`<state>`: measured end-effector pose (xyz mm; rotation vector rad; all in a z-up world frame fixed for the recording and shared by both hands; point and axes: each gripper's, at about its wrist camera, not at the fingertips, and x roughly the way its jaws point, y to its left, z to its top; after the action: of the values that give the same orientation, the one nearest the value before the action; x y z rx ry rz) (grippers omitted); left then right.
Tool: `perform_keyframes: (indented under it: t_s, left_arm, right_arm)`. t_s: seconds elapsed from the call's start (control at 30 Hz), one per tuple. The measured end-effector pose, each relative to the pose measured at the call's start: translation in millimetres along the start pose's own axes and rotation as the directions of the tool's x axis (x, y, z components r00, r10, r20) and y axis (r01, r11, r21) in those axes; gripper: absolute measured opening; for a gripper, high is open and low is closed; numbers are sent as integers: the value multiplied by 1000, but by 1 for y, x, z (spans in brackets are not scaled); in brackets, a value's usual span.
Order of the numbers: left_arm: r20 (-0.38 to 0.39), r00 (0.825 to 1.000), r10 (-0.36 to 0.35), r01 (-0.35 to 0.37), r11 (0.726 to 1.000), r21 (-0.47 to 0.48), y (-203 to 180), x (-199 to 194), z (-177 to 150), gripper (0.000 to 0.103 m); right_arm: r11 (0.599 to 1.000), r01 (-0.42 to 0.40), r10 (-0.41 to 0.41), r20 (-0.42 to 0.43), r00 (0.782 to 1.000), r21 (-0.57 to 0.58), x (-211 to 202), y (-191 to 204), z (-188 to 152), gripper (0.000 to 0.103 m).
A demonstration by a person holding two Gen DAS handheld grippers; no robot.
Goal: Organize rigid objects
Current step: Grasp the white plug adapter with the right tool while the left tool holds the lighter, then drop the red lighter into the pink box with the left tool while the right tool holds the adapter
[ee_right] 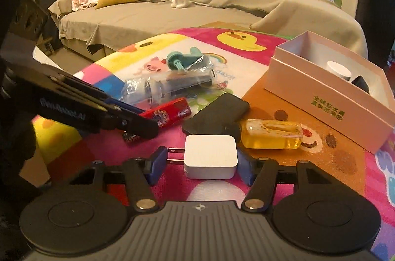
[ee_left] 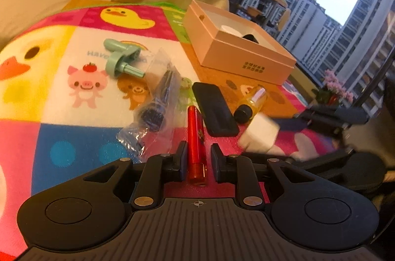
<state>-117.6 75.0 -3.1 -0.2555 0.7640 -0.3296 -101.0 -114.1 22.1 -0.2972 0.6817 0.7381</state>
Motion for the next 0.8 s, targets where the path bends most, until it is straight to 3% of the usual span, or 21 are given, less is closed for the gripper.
perform_keyframes:
  t_s: [0.2, 0.3, 0.43, 0.63, 0.8]
  left_arm:
    - [14, 999, 46, -46, 999, -21, -9, 0, -1, 19]
    - [3, 1000, -2, 2, 999, -47, -11, 0, 1, 17]
    - [19, 1000, -19, 18, 999, 35, -28, 1, 17, 14]
    - [94, 994, -56, 43, 990, 131, -56, 2, 70, 13]
    - [196, 978, -71, 27, 976, 218, -83, 14, 134, 13]
  right_arm:
    - [996, 81, -83, 70, 994, 32, -34, -23, 0, 60]
    - [988, 144, -150, 106, 983, 62, -48, -39, -4, 60]
    - [972, 208, -221, 123, 968, 105, -58, -59, -11, 60]
    - [955, 240, -261, 105, 960, 176, -62, -81, -27, 60]
    - [948, 229, -254, 92, 963, 219, -53, -90, -35, 60]
